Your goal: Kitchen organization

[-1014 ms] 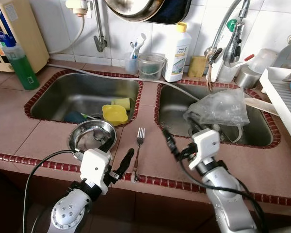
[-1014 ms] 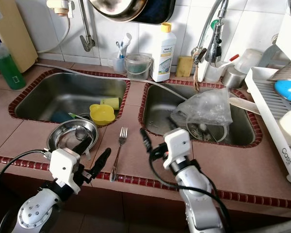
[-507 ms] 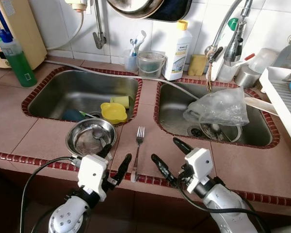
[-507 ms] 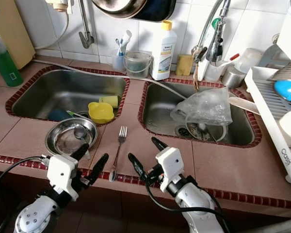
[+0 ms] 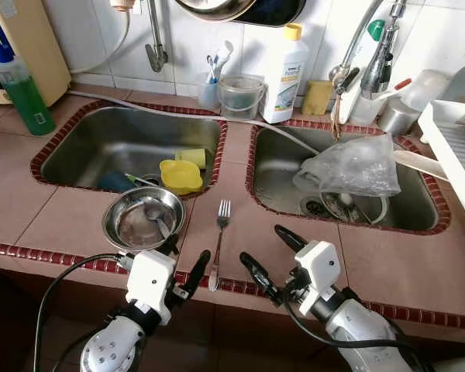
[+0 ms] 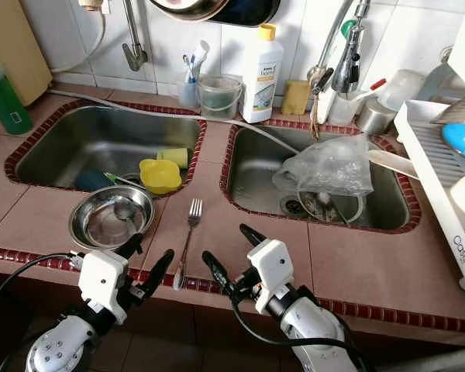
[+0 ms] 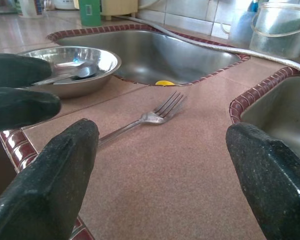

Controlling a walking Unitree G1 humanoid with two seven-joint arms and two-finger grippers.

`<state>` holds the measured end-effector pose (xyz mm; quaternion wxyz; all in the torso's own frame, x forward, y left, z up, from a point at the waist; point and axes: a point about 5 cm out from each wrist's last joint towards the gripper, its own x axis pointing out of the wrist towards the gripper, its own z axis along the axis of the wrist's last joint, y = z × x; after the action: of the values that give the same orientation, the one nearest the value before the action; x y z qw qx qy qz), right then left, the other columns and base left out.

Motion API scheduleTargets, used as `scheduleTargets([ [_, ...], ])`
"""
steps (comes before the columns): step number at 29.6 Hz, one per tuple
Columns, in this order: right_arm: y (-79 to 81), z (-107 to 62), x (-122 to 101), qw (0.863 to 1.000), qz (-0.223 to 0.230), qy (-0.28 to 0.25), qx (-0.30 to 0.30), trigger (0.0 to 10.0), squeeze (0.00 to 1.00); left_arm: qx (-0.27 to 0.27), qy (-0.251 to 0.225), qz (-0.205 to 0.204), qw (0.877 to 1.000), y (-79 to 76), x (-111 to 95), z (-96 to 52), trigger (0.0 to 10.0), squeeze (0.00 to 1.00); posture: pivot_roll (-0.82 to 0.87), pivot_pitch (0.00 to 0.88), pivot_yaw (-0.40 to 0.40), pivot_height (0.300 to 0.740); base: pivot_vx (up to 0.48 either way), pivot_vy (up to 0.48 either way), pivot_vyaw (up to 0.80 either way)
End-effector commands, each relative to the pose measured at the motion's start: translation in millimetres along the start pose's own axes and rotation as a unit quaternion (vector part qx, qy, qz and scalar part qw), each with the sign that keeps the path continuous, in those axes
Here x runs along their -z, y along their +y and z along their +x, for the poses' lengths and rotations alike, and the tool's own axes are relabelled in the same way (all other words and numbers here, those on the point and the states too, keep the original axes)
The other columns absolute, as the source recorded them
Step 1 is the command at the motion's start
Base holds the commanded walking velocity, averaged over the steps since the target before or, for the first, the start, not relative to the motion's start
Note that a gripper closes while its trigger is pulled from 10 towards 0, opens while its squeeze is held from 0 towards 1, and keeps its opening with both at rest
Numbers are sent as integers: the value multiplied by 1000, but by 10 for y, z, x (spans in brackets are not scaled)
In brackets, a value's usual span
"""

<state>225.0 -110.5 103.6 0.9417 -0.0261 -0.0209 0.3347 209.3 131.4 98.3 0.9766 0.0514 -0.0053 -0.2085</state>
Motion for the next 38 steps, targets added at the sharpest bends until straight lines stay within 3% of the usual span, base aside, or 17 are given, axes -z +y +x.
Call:
scheduleTargets([
  [1,-7,-5,-48,1000,0,-8,4,10000,0,-4,9,5,1000,5,28,1,10000,0,-37,85,-31,740,0,0,0],
  [14,-9,7,-65,1000,3,-9,11,10000,0,-34,-7,28,999,75,-32,40,10000,0,-35,88,-30,740,0,0,0],
  [17,0,18,-69,1000,4,-10,10,10000,0,-41,0,51,998,103,7,20,10000,0,-32,88,-30,740,0,0,0],
  [31,-8,13,-74,1000,4,-9,11,10000,0,-58,6,76,995,89,76,8,10000,0,-37,94,-34,740,0,0,0],
  [38,-9,10,-76,1000,6,-9,13,10000,0,-69,9,111,991,94,99,6,10000,0,-38,97,-32,740,0,0,0],
])
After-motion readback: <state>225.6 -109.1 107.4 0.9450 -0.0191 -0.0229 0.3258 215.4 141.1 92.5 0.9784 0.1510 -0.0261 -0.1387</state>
